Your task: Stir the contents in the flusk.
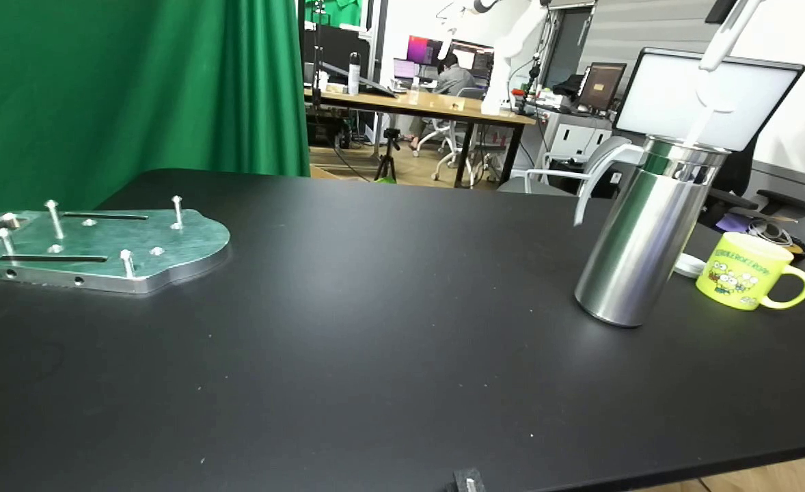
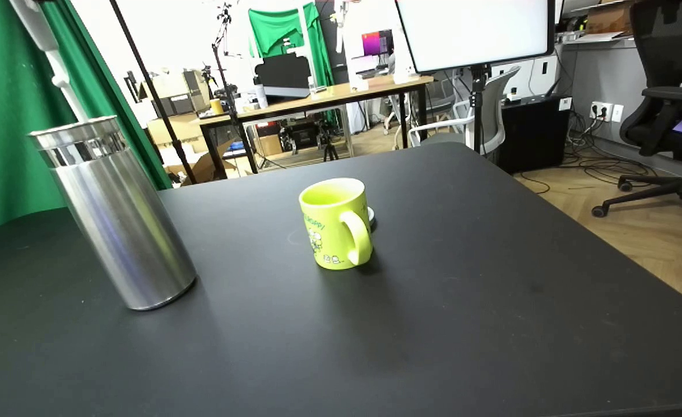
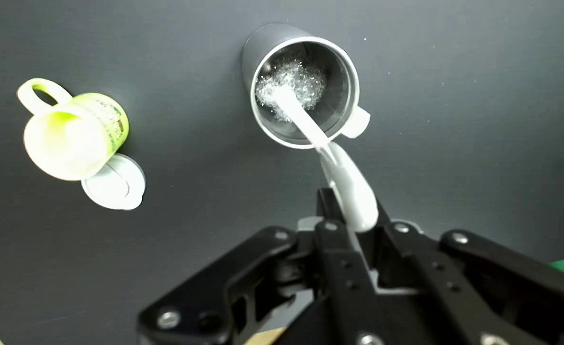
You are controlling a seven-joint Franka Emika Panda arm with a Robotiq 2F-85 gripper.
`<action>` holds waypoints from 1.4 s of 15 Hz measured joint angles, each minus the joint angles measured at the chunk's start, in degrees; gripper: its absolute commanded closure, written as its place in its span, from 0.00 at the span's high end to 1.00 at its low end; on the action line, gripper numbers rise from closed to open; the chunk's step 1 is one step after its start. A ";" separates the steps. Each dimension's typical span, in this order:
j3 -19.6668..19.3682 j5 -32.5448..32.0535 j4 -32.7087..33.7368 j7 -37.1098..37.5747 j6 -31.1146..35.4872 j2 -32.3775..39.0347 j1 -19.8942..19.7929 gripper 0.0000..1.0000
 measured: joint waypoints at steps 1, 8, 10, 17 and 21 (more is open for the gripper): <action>0.07 0.01 -1.17 -0.23 0.95 0.10 0.57 0.04; 2.55 -0.10 -9.87 -0.21 9.67 2.33 3.94 0.04; 2.77 -0.13 -10.11 -0.21 10.61 2.40 4.27 0.04; 1.23 -0.03 -9.60 -0.55 10.63 0.35 3.90 0.04; -0.84 -0.01 -8.78 -1.65 9.97 -3.06 3.20 0.04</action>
